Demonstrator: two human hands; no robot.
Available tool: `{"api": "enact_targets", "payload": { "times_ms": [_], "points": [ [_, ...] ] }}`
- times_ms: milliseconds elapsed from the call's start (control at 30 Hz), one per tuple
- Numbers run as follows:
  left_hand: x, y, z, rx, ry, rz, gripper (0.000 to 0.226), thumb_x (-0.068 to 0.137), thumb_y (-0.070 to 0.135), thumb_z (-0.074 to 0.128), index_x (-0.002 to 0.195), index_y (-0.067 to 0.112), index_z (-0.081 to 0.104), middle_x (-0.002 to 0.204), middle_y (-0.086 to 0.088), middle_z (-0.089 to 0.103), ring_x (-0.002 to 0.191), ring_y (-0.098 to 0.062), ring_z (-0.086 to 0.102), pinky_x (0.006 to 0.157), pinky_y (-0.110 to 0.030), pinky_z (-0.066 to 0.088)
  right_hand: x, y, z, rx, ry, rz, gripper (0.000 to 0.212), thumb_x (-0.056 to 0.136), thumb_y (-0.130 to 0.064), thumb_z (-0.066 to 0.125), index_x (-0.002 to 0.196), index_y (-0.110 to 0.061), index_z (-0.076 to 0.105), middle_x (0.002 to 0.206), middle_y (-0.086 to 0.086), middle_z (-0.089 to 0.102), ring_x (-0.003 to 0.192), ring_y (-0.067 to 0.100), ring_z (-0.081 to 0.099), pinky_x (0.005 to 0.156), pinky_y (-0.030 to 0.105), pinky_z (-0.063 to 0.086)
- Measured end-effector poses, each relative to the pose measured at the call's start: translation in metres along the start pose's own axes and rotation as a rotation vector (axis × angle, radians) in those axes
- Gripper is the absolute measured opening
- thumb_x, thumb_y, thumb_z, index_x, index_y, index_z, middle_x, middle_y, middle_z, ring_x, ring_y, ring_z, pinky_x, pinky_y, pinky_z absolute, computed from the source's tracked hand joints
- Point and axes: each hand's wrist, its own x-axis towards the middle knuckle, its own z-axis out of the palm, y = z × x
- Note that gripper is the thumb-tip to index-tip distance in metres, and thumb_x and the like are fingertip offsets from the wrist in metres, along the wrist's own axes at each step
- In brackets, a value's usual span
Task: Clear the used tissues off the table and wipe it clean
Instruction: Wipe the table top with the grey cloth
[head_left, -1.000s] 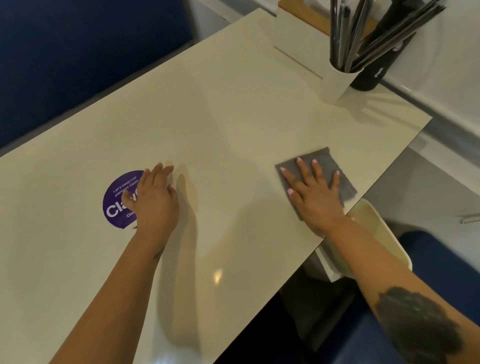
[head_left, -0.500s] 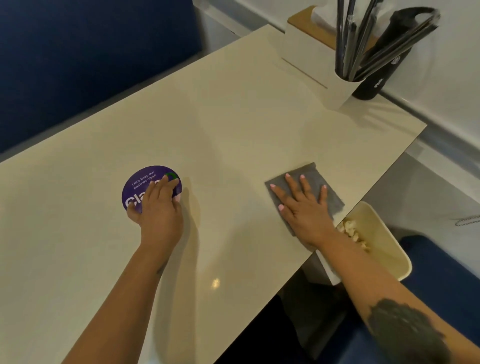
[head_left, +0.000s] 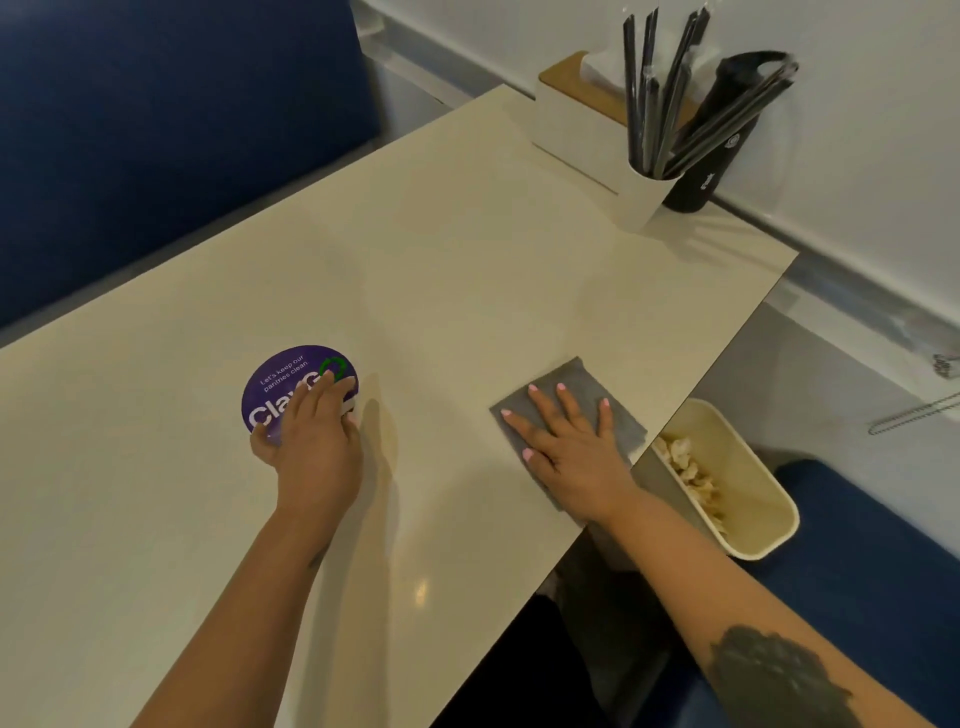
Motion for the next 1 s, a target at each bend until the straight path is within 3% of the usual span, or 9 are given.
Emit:
{"api": "enact_targets", "payload": {
  "times_ms": [100,233,367,433,533,667,767,867,1000],
  "points": [
    [-0.010,-0.006,-0.001,0.003,-0.012,0.002,0.041,0.092,0.007,0.045,0.130,0.021,0.051,0.144,0.002,0.041,0.139,-0.018,0.027,0.108,-0.054,0.005,0.009,-0.038,0.003,0.022,-0.003,-0.034,0.065,0.081,-0.054,-0.009,0.145,-0.049,-0.001,0.159,-0.010,-0.009,0.144,0.022,-0.019,0.102,0.056,-0.026],
    [-0.018,-0.012,-0.004,0.012,-0.043,-0.013,0.043,0.093,0.009,0.045,0.134,0.023,0.047,0.147,0.003,0.038,0.139,-0.017,0.026,0.108,-0.056,0.005,-0.026,-0.070,0.021,0.034,-0.012,-0.258,0.054,0.092,-0.050,0.007,0.145,-0.047,0.012,0.158,-0.013,-0.001,0.144,0.018,-0.017,0.106,0.052,-0.027],
    [-0.026,-0.029,-0.015,0.012,-0.037,-0.024,0.043,0.093,0.009,0.045,0.134,0.022,0.046,0.147,0.002,0.037,0.139,-0.019,0.025,0.108,-0.055,0.004,-0.056,-0.042,0.021,0.135,-0.035,-0.227,0.056,0.085,-0.067,0.000,0.137,-0.056,0.016,0.151,-0.026,-0.003,0.142,0.006,-0.019,0.109,0.041,-0.029],
    [-0.030,-0.040,-0.021,0.017,-0.027,-0.027,0.043,0.092,0.008,0.046,0.133,0.022,0.046,0.146,0.003,0.038,0.139,-0.020,0.025,0.108,-0.056,0.005,-0.046,-0.033,0.016,0.111,-0.026,-0.137,0.066,0.077,-0.075,-0.014,0.137,-0.057,0.007,0.149,-0.027,-0.009,0.144,0.009,-0.017,0.110,0.045,-0.025],
    [-0.037,-0.058,-0.030,0.028,-0.027,-0.056,0.044,0.093,0.007,0.044,0.134,0.022,0.045,0.147,0.002,0.037,0.140,-0.021,0.025,0.108,-0.057,0.005,-0.019,-0.054,0.016,0.029,-0.014,-0.059,0.065,0.077,-0.065,-0.013,0.140,-0.052,-0.003,0.154,-0.020,-0.012,0.144,0.016,-0.017,0.108,0.054,-0.022],
    [-0.048,-0.075,-0.041,0.039,-0.032,-0.131,0.044,0.094,0.008,0.041,0.136,0.023,0.044,0.150,0.002,0.033,0.142,-0.019,0.021,0.109,-0.055,0.004,-0.022,-0.104,0.027,0.019,-0.030,-0.210,0.061,0.087,-0.054,-0.006,0.146,-0.048,0.007,0.158,-0.014,-0.004,0.144,0.019,-0.016,0.107,0.056,-0.023],
    [-0.057,-0.083,-0.046,0.034,-0.028,-0.168,0.043,0.094,0.009,0.040,0.136,0.022,0.044,0.150,0.002,0.033,0.142,-0.019,0.020,0.109,-0.054,0.003,-0.054,-0.107,0.039,0.070,-0.081,-0.377,0.052,0.091,-0.053,0.005,0.142,-0.052,0.016,0.154,-0.022,0.000,0.144,0.010,-0.018,0.108,0.046,-0.029],
    [-0.067,-0.090,-0.050,0.026,-0.019,-0.197,0.045,0.093,0.007,0.041,0.136,0.022,0.044,0.149,0.001,0.034,0.141,-0.020,0.021,0.109,-0.055,0.003,-0.066,-0.080,0.031,0.167,-0.106,-0.358,0.048,0.089,-0.056,0.013,0.135,-0.055,0.026,0.150,-0.027,0.005,0.143,0.003,-0.014,0.108,0.035,-0.030],
    [-0.082,-0.097,-0.059,0.033,-0.003,-0.235,0.044,0.094,0.009,0.040,0.136,0.023,0.044,0.150,0.001,0.032,0.142,-0.020,0.020,0.110,-0.054,0.002,-0.030,-0.082,0.022,0.008,-0.075,-0.233,0.056,0.081,-0.059,-0.005,0.137,-0.055,0.004,0.153,-0.022,-0.007,0.143,0.012,-0.018,0.109,0.048,-0.024]
  ]
}}
